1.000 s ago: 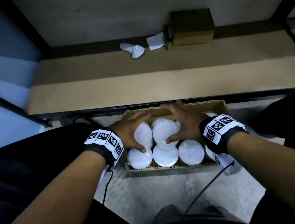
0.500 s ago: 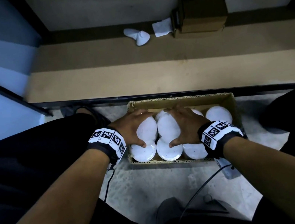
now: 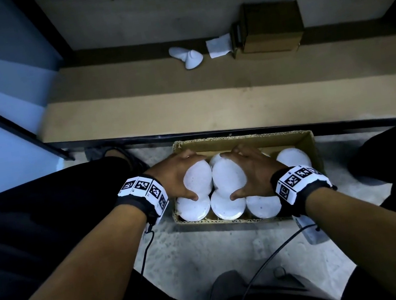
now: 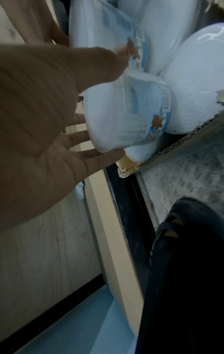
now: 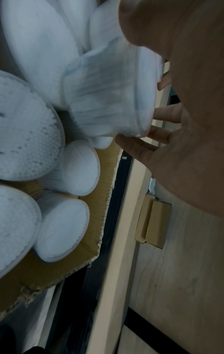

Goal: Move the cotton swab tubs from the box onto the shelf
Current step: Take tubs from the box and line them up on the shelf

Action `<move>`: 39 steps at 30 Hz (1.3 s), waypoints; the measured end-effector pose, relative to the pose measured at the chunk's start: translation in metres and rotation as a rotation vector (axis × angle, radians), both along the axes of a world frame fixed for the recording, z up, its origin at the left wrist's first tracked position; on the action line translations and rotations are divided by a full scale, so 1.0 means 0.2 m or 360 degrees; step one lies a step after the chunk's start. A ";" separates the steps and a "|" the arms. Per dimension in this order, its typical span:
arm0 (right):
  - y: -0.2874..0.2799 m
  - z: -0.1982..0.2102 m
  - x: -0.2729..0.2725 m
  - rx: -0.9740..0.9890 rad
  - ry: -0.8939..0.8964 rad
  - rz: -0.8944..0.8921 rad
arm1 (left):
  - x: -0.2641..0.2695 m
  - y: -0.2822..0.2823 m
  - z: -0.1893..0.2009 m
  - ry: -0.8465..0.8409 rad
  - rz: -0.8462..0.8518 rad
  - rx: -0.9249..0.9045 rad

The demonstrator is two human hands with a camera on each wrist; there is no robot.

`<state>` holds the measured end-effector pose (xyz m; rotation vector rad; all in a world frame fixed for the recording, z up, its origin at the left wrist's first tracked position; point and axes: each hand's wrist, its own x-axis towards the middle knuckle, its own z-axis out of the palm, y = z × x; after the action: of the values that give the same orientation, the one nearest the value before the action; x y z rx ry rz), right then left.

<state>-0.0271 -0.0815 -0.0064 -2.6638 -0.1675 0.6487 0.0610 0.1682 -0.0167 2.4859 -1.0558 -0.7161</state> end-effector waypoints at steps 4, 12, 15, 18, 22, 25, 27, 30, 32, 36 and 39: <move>-0.03 0.02 0.01 -0.0017 -0.0015 -0.0020 | -0.01 -0.01 0.06 -0.0041 0.0015 -0.0006; -0.13 0.25 0.02 -0.0011 -0.0245 0.0012 | 0.00 -0.07 0.24 -0.0171 0.0010 -0.0074; -0.16 0.35 0.02 0.0035 -0.0314 0.0027 | 0.02 -0.09 0.35 -0.0216 -0.0004 -0.0098; -0.20 0.45 0.03 0.0131 -0.0418 0.0039 | 0.04 -0.11 0.47 -0.0287 -0.0037 -0.0197; -0.24 0.62 0.03 0.0183 -0.0525 0.0023 | 0.07 -0.13 0.66 -0.0359 -0.0062 -0.0274; -0.28 0.78 0.02 0.0164 -0.0588 0.0000 | 0.07 -0.16 0.82 -0.0456 -0.0081 -0.0291; -0.30 0.89 0.01 0.0156 -0.0615 -0.0043 | 0.07 -0.18 0.92 -0.0487 -0.0060 -0.0292; -0.33 1.06 -0.02 0.0131 -0.0718 -0.0088 | 0.08 -0.22 1.08 -0.0568 -0.0073 -0.0337; -0.35 1.18 -0.04 0.0142 -0.0821 -0.0105 | 0.08 -0.24 1.20 -0.0639 -0.0095 -0.0361; -0.37 1.39 -0.05 0.0200 -0.1025 -0.0113 | 0.09 -0.27 1.44 -0.0774 -0.0130 -0.0386; -0.38 1.55 -0.05 0.0229 -0.1136 -0.0110 | 0.10 -0.29 1.62 -0.0858 -0.0134 -0.0417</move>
<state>-0.0366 -0.1578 0.3028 -2.6234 -0.2969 -0.3464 0.0816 0.1101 0.3069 2.4614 -1.3362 0.0922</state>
